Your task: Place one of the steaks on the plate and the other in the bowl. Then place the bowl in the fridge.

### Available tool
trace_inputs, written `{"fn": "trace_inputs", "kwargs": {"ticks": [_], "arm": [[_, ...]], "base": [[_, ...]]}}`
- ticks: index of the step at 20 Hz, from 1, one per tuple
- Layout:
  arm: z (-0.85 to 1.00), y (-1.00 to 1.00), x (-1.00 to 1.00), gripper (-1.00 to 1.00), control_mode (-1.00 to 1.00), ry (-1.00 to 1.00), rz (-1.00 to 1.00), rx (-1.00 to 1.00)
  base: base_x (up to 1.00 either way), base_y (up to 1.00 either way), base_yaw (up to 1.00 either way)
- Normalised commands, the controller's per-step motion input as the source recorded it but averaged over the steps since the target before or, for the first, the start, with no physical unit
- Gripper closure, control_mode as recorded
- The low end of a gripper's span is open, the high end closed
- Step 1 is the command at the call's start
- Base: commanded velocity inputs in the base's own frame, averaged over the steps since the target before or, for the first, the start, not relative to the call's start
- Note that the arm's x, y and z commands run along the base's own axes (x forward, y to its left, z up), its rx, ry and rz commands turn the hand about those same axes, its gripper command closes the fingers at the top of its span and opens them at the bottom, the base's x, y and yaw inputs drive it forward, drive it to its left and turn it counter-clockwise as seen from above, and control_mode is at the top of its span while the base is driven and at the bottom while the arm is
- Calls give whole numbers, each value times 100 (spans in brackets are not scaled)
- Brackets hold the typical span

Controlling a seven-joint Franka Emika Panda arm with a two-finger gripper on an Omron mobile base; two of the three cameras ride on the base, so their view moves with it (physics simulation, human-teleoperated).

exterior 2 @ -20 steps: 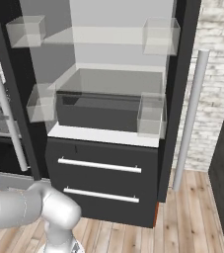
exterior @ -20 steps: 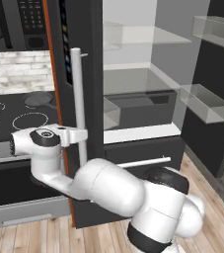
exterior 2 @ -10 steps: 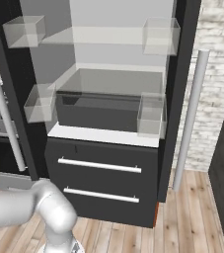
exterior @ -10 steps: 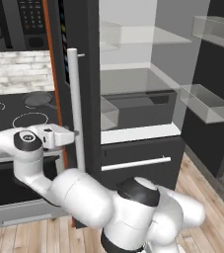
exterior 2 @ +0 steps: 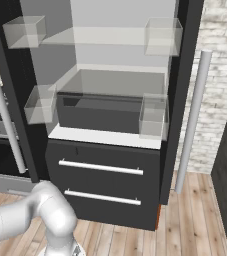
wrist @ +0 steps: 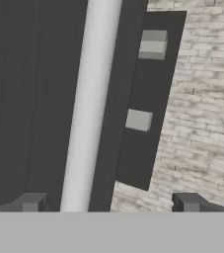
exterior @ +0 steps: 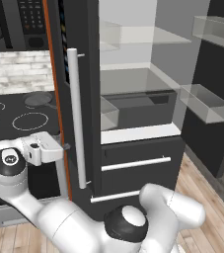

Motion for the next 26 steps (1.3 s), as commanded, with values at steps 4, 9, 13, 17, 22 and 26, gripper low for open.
{"fn": "trace_inputs", "kwargs": {"ticks": [4,9,13,17,22,26], "arm": [[10,-99,-100,-100,-100,-13,3,32],[6,-100,-100,-100,-100,-1,0,52],[0,-100,-60,-100,-100,-7,4,82],[0,-100,-8,-100,-100,-1,0,94],[-6,-100,65,-100,-100,8,0,99],[0,-100,99,-100,-100,15,6,85]], "base": [[0,0,0],[0,0,0],[0,0,0],[0,0,0],[0,0,0],[0,0,0]]}}
